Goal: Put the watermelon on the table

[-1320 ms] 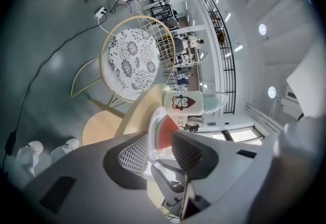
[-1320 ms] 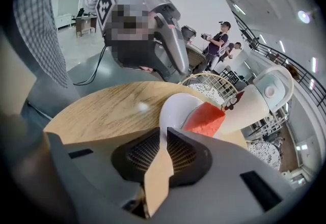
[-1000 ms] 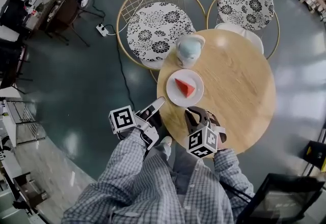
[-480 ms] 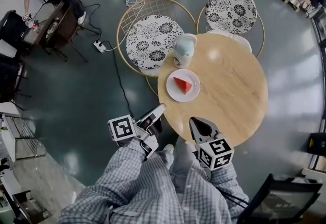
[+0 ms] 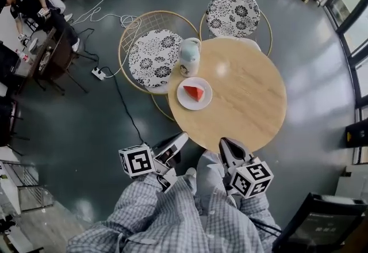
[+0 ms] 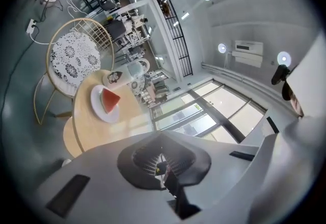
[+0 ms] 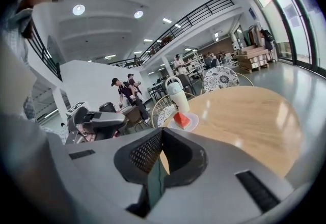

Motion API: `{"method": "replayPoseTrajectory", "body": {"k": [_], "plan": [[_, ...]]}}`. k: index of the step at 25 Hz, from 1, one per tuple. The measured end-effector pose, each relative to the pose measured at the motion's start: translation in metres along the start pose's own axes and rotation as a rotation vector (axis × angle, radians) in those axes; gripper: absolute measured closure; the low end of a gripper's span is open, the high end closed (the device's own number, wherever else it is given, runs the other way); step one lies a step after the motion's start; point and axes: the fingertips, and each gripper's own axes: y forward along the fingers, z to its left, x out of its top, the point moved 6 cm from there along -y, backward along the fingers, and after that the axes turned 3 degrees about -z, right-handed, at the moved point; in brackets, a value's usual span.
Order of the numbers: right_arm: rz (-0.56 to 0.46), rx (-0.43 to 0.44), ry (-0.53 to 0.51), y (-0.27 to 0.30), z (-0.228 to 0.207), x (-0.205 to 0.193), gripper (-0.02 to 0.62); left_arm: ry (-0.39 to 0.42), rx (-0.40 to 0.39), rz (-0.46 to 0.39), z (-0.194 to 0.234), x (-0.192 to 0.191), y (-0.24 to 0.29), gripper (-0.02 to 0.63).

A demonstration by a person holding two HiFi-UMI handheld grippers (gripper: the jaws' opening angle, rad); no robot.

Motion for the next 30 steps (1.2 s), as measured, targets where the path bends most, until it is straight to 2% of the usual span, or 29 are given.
{"method": "replayPoseTrajectory", "body": {"k": [3, 6, 10, 14, 17, 18, 21, 28, 30], "plan": [[-0.03, -0.055, 0.075, -0.02, -0.004, -0.008, 0.588, 0.009, -0.073, 0.01, -0.015, -0.007, 0.001, 0.598], [-0.053, -0.098, 0.116, -0.036, -0.004, -0.012, 0.586, 0.0, -0.085, 0.044, -0.022, -0.014, 0.004, 0.598], [-0.08, -0.119, 0.192, -0.048, -0.012, -0.01, 0.588, -0.128, -0.06, 0.071, -0.022, -0.026, 0.014, 0.598], [-0.105, -0.119, 0.186, -0.05, -0.024, 0.009, 0.588, -0.066, -0.079, 0.102, -0.03, -0.023, 0.032, 0.598], [-0.13, -0.096, 0.174, -0.053, -0.031, 0.028, 0.588, -0.122, -0.138, 0.062, -0.043, -0.019, 0.047, 0.598], [-0.138, -0.087, 0.167, -0.054, -0.033, 0.034, 0.588, -0.11, -0.151, 0.053, -0.047, -0.017, 0.052, 0.598], [-0.158, -0.063, 0.141, -0.055, -0.04, 0.051, 0.588, 0.001, -0.152, 0.051, -0.061, -0.011, 0.065, 0.598], [-0.213, 0.0, 0.094, -0.052, -0.045, 0.089, 0.586, 0.199, -0.159, 0.057, -0.097, -0.003, 0.083, 0.598], [-0.218, 0.022, 0.076, -0.049, -0.044, 0.096, 0.586, 0.234, -0.159, 0.059, -0.103, -0.002, 0.084, 0.6]]}}
